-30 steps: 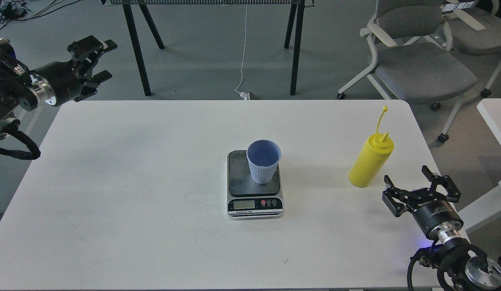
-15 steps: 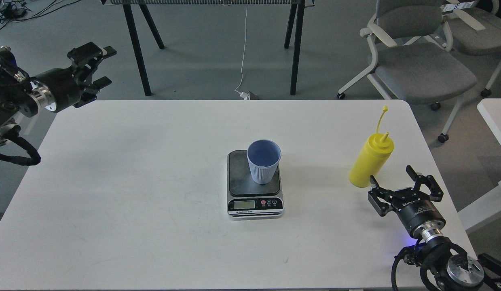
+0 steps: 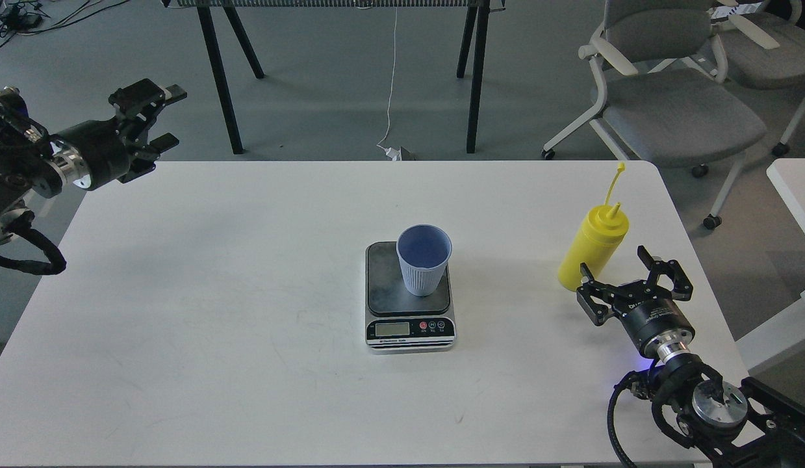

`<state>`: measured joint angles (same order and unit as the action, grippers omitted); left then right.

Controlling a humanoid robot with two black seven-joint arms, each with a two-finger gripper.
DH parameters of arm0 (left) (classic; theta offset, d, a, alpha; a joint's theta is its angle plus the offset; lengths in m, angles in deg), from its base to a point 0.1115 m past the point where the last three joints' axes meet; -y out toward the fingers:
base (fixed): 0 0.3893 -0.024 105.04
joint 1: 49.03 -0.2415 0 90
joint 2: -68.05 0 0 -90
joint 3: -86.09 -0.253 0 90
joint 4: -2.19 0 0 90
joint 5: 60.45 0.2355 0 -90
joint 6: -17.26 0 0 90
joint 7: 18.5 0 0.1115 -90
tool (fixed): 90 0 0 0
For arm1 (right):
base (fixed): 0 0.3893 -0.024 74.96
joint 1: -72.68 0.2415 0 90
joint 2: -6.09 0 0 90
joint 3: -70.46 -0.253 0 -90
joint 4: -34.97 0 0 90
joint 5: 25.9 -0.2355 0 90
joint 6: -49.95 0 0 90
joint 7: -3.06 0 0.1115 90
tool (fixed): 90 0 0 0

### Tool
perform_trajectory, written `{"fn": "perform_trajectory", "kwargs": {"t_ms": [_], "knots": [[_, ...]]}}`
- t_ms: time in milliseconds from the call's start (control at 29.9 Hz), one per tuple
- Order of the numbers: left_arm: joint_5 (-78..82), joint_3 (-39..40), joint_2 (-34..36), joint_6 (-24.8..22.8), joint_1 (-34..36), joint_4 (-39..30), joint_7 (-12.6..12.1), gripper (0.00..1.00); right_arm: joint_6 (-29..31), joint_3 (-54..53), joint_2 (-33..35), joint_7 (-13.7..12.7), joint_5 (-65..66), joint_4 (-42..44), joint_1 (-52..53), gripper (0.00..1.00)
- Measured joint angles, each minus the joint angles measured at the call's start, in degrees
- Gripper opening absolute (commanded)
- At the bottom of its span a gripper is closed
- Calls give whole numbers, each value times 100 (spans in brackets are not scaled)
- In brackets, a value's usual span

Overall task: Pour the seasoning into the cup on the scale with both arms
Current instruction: 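Bring the right gripper up to the yellow squeeze bottle from below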

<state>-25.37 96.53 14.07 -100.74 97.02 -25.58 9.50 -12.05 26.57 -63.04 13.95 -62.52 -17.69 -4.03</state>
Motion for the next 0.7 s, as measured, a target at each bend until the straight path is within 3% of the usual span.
{"fn": "perform_trajectory", "kwargs": {"t_ms": [702], "knots": [[7, 160, -36, 0, -121, 0, 0, 100, 0, 91, -375, 0, 85, 522, 336, 99]]}}
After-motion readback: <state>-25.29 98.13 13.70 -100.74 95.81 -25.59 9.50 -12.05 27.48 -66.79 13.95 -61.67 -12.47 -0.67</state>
